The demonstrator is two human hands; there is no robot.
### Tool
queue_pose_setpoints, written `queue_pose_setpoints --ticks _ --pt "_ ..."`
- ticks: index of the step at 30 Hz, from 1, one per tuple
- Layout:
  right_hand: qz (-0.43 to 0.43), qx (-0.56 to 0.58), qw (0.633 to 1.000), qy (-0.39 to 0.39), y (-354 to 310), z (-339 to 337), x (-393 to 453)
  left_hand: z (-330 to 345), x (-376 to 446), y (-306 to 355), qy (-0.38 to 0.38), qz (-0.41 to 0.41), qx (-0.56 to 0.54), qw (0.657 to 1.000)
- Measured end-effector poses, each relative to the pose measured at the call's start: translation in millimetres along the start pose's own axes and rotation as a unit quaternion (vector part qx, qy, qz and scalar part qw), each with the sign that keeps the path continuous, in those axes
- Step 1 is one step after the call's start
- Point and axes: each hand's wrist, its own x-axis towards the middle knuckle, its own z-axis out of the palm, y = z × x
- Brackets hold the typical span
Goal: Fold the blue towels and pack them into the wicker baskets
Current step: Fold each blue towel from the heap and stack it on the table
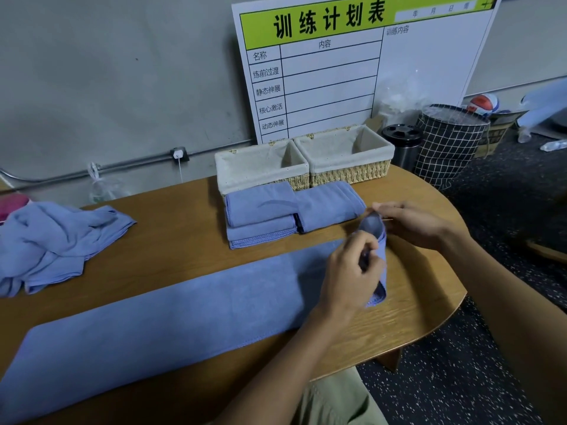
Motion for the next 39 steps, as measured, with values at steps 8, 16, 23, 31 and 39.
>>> queue_pose_setpoints --ticks 8,16,23,31,39 --pt "-0.035 0.015 0.998 -0.052 -41 57 7 -95 -16 -18 0.099 -0.052 -0.029 0.993" --pt "-0.153 -0.131 0.975 -0.094 -73 171 35 -180 -55 -21 0.138 -0.073 -0.018 0.988" --pt "-0.213 -0.119 0.960 -0.139 -78 284 48 -253 -94 -22 0.169 -0.102 -0.019 0.980" --pt "-0.310 -0.108 0.940 -0.096 -74 383 56 -316 -121 -22 0.303 -0.149 0.014 0.941" --pt "-0.285 -0.104 0.946 -0.114 -56 423 55 -336 -142 -38 0.293 -0.185 0.020 0.938"
